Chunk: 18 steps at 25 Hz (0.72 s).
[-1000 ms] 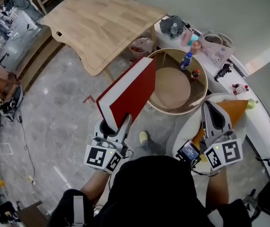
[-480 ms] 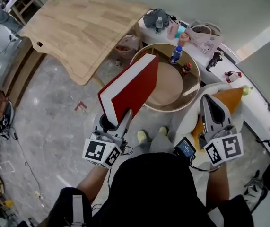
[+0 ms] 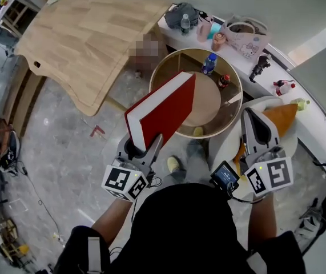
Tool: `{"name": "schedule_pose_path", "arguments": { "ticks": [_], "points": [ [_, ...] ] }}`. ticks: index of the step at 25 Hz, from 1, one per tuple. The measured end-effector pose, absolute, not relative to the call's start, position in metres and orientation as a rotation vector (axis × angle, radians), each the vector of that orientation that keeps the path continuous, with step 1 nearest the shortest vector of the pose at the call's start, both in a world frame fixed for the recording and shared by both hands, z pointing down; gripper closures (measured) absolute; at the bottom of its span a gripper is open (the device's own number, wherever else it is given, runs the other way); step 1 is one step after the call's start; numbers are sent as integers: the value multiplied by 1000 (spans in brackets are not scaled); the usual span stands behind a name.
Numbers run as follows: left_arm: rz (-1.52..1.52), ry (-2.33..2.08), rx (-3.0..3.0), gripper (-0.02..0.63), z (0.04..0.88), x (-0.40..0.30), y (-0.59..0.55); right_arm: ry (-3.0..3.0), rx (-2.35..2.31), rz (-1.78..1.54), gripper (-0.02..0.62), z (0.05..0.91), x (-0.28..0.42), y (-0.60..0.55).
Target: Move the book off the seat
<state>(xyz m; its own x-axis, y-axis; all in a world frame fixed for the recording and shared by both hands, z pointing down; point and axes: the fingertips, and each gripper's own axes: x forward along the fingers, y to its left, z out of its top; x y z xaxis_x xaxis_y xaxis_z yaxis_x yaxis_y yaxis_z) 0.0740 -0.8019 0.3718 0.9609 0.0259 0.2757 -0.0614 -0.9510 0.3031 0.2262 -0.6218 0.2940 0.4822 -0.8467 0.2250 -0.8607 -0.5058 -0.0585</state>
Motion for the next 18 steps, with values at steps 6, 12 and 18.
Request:
{"name": "schedule_pose_path", "arguments": {
  "ticks": [6, 12, 18],
  "points": [
    [539, -7, 2686, 368, 414, 136, -805, -1548, 2650, 440, 581, 327, 291, -633],
    [662, 65, 2594, 369, 482, 199, -801, -1564, 2648, 560, 580, 381, 351, -645],
    [782, 200, 2322, 369, 594, 239, -790, -1558, 2648, 697, 581, 442, 385, -649]
  ]
}}
